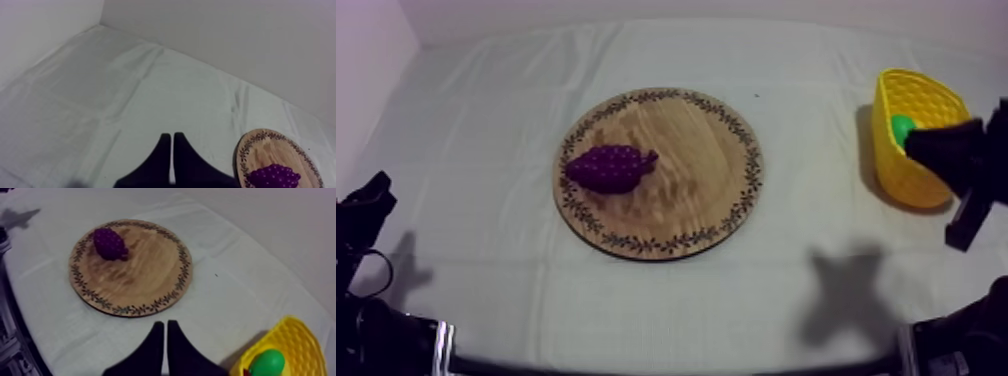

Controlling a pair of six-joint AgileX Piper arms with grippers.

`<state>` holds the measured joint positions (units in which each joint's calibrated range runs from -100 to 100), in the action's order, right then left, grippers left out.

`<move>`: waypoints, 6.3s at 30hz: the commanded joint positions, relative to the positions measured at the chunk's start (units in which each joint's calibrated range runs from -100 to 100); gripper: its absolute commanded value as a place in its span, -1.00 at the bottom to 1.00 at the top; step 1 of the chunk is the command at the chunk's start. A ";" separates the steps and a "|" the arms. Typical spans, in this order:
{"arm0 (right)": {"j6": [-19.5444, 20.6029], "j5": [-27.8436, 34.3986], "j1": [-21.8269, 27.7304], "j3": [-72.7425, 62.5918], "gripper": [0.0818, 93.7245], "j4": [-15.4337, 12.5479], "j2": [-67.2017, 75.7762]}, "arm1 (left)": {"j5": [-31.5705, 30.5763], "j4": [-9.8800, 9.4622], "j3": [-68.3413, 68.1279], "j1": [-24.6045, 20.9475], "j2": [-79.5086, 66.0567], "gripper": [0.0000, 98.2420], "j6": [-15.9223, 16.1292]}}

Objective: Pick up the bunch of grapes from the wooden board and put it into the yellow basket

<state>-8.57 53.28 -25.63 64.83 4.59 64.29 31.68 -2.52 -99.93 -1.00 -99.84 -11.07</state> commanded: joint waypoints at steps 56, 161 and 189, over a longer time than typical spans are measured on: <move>-16.16 39.63 -9.12 -92.38 0.32 1.11 -89.08 | 0.01 0.01 0.04 0.02 0.02 -1.00 0.01; -9.06 41.09 -4.99 -94.13 -0.39 -0.14 -90.33 | 0.01 0.01 0.04 0.02 0.02 -1.00 0.01; -6.21 39.19 25.12 -58.78 -0.37 1.38 -69.48 | 0.01 0.01 0.04 0.02 0.02 -1.00 0.01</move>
<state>-14.76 92.16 -3.50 4.31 5.79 -5.49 31.68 -2.52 -99.93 -1.00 -99.84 -11.07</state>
